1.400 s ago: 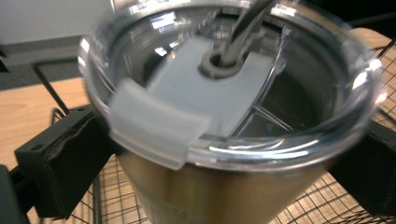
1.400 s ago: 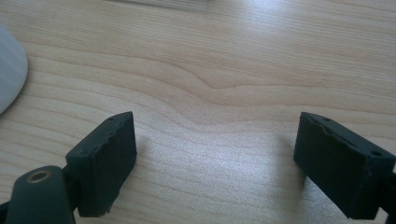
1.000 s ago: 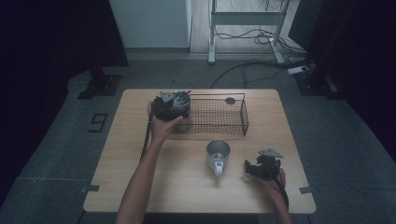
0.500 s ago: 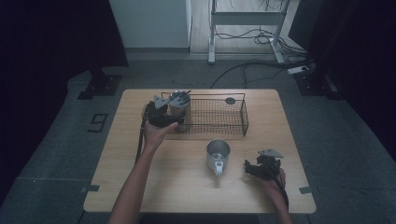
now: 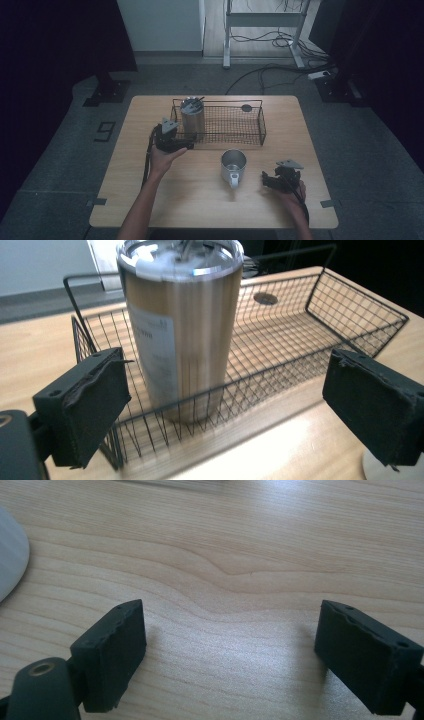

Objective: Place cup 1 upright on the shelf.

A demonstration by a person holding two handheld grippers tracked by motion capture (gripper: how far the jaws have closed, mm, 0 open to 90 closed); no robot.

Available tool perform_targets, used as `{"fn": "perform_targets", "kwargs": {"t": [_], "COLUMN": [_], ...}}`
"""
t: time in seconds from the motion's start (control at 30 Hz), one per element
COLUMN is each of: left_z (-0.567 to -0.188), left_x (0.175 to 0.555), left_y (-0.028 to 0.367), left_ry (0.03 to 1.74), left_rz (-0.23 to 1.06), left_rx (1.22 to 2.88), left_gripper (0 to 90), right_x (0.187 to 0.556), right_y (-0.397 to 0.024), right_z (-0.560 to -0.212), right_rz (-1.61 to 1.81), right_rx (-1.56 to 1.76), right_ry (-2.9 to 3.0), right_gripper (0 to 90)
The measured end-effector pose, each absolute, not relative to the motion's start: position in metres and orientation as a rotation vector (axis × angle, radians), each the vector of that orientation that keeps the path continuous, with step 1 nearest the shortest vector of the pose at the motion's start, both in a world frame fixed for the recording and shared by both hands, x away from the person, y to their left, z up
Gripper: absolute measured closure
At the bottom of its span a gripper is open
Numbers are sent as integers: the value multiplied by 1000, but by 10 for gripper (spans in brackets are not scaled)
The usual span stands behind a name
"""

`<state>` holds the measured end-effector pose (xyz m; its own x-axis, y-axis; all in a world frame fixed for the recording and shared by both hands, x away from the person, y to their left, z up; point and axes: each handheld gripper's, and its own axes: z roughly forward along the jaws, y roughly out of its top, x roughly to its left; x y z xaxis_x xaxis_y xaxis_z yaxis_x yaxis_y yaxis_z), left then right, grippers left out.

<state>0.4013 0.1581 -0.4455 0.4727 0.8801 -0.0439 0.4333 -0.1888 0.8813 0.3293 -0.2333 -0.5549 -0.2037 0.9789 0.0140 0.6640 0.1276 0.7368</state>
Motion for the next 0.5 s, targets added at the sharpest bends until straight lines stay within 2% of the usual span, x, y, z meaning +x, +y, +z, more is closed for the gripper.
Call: {"fn": "perform_targets", "kwargs": {"t": [0.5], "left_z": [-480], "left_x": [356], "left_y": [174], "left_ry": [1132], "left_rz": [564], "left_rx": [1829], "left_gripper": [62], "right_x": [329], "right_y": [-233], "right_z": [-555], "right_rz": [860], "right_rx": [1578], "right_ry": [1931], "right_gripper": [128]}}
